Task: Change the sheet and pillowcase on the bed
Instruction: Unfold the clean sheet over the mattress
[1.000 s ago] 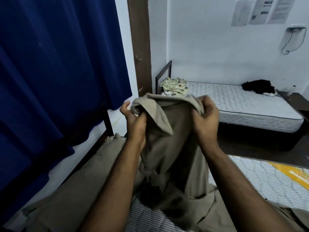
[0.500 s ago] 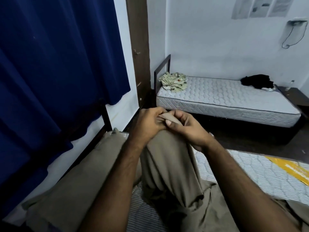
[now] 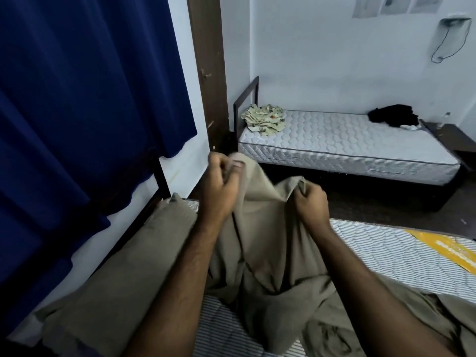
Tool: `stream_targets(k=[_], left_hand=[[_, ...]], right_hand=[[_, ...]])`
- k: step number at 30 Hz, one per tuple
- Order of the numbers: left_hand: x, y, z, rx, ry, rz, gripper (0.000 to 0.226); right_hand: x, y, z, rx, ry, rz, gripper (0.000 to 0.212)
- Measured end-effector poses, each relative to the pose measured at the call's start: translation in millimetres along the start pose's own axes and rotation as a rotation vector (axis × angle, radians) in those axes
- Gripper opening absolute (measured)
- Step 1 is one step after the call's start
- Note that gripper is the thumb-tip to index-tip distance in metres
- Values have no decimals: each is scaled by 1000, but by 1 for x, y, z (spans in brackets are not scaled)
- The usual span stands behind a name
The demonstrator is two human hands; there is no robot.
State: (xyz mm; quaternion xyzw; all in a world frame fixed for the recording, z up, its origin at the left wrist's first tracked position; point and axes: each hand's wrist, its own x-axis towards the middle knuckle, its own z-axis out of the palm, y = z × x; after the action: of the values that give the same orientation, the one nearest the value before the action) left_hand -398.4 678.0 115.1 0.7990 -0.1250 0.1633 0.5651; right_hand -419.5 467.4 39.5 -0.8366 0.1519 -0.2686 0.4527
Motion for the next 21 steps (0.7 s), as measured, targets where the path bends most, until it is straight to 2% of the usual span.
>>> stream_targets(k=[1, 3, 4, 6, 8, 9, 10, 13, 16, 20, 21], left_hand=[[-10, 2, 8, -10, -154, 28, 47], [-22, 4, 29, -147, -395, 91, 83], [-25, 6, 36, -265, -458, 89, 85], [-20, 10, 39, -350, -494, 68, 61], [-12, 15, 35, -72, -365, 114, 29], [-9, 15, 34, 62, -269, 166, 20], [-8, 16, 36, 116, -185, 193, 20], [-7, 30, 49, -26, 11, 174, 37], [-13, 48, 51, -93, 165, 109, 33], [-13, 48, 51, -164, 190, 83, 17], [-12, 44, 51, -186, 168, 75, 20]], right_hand=[[1, -28, -6, 39, -75, -134, 33], [-1, -81, -16, 65, -336, -392, 25], [-1, -96, -18, 80, -409, -452, 20], [4, -101, -26, 209, -416, -432, 24], [4, -85, -32, 393, -442, -356, 28], [1, -73, -33, 451, -480, -345, 27], [-2, -61, -32, 457, -509, -339, 27], [-8, -19, -21, 253, -495, -229, 36], [-9, 29, -20, 70, -391, -89, 45], [-6, 66, -33, -102, -241, 54, 38], [-1, 62, -38, -91, -164, 93, 39]])
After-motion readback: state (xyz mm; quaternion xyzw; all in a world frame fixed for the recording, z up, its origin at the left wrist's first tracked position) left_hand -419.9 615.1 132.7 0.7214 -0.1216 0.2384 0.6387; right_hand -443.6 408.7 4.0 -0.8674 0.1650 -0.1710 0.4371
